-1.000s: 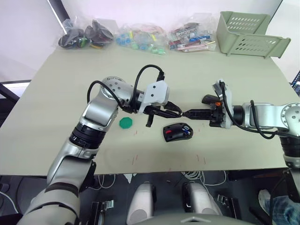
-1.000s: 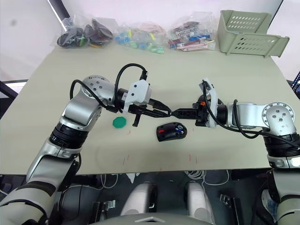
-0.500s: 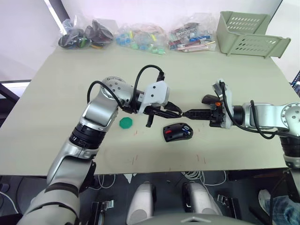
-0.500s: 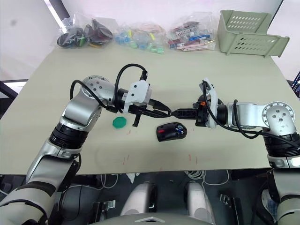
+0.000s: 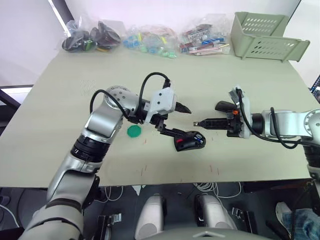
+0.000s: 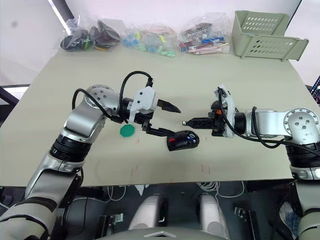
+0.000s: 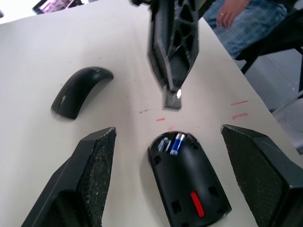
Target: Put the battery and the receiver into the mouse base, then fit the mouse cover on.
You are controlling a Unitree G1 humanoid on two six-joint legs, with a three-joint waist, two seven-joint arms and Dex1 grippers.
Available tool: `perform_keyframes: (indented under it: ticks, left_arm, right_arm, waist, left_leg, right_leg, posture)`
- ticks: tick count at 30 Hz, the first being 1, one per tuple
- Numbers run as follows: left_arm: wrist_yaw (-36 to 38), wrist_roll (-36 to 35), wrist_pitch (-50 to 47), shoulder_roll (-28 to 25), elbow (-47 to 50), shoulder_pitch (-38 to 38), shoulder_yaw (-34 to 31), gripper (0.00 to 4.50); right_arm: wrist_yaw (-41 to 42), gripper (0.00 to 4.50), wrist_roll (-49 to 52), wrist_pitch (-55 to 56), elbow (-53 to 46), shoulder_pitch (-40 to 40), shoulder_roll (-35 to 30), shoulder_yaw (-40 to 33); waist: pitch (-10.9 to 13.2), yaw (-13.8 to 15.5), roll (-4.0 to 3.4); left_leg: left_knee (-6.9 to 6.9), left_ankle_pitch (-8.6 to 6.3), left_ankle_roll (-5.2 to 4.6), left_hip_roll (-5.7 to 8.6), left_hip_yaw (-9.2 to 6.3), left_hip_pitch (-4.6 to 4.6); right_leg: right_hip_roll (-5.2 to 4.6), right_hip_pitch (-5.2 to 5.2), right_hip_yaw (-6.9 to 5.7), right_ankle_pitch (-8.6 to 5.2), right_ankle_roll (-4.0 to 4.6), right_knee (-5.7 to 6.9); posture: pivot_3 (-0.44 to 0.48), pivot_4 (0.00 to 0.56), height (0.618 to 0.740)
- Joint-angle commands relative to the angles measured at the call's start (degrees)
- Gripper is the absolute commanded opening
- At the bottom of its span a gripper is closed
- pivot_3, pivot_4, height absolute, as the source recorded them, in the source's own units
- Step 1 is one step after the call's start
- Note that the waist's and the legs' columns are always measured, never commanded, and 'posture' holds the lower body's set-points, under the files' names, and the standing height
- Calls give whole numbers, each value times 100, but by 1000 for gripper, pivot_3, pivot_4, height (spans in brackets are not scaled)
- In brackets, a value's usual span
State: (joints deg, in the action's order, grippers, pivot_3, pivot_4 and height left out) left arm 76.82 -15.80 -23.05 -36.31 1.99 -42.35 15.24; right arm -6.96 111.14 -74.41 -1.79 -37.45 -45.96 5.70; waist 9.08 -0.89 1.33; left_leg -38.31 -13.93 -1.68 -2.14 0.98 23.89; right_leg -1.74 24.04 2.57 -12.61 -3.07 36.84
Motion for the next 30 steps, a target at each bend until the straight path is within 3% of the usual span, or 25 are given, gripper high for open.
perform_keyframes:
  ticks: [1,5,13,18,26,30]
  left_arm:
    - [-162,-132,-172,-35,298,314,-131,3882]
    - [-356,-86,-184,-9,408,842,-77,3882]
    - [-787,64,-275,135,727,1393,173,3882]
    - [-1050,341,-187,313,720,1398,432,3882]
    - [-1135,568,-51,428,684,1263,638,3882]
    - [-1142,657,22,482,593,1237,670,3882]
  right_arm:
    - [-242,0,146,-79,-191,-395,-339,172]
    - [-421,0,-346,-318,-178,-1034,-476,345]
    - [108,0,-1281,-1222,144,-2256,-342,879]
    - [638,0,-2364,-1691,-22,-2786,-130,1072]
    - [929,0,-2879,-1809,305,-3136,-9,1477]
    - [1394,0,-3116,-1809,368,-3831,-139,2496]
  waist:
    - [1,-4,-2]
    - [12,-5,-12]
    - [23,28,-26]
    - [23,18,-27]
    - [23,17,-27]
    - [25,8,-30]
  left_leg:
    - [0,0,0,0,1,0]
    - [0,0,0,0,1,3]
    - [1,0,0,-6,8,39]
    - [-9,0,0,1,18,95]
    - [-6,1,-1,2,15,95]
    - [-7,1,0,3,17,92]
  right_leg:
    - [0,0,1,0,0,0]
    - [0,3,0,0,1,0]
    - [-7,43,5,-10,21,2]
    - [-18,95,12,8,-8,5]
    - [-10,97,8,7,-7,7]
    - [-10,100,10,7,-6,13]
  posture:
    - [0,150,740]
    - [0,150,740]
    - [0,150,740]
    - [0,150,740]
    - [0,150,740]
    - [0,150,740]
